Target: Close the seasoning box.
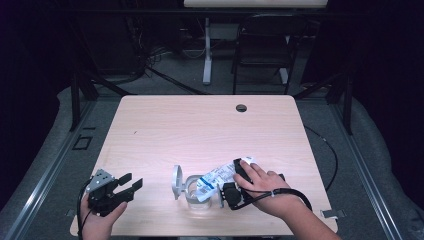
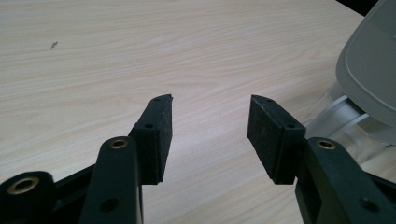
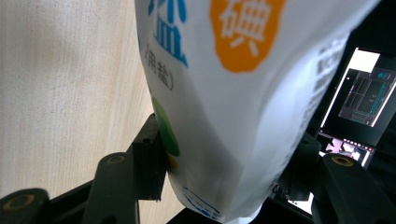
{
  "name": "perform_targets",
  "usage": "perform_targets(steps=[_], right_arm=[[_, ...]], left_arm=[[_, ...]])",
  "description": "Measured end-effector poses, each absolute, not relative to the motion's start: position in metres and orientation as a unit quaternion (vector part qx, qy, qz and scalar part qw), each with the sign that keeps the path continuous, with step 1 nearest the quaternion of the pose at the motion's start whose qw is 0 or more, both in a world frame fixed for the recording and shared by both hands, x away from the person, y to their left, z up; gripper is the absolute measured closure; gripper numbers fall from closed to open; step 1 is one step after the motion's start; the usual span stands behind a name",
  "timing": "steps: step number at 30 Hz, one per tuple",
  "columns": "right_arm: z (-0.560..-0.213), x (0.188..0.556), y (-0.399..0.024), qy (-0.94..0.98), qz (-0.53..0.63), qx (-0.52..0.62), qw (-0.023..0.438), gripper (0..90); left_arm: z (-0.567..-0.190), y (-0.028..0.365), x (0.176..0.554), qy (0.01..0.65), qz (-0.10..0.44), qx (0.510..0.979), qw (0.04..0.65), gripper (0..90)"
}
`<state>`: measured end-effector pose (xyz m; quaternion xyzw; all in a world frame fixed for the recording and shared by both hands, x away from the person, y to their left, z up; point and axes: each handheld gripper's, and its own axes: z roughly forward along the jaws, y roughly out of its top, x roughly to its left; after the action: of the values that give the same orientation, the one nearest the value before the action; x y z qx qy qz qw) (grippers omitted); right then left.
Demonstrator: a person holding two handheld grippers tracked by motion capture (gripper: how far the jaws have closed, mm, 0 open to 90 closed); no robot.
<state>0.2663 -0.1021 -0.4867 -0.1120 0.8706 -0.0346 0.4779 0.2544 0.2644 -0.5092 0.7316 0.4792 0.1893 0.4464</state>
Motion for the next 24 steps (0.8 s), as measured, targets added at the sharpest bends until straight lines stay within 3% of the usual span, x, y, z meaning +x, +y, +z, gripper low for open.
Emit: perform_targets(steps=[24], right_arm=[[-0.4871,0.2676,-0.0989,0.865,-0.049,-0.128,0.483,45.1]], left_arm=[[-0.5094,0.2645,0.2546,0.480,0.190,0.732,0.445,50.5]])
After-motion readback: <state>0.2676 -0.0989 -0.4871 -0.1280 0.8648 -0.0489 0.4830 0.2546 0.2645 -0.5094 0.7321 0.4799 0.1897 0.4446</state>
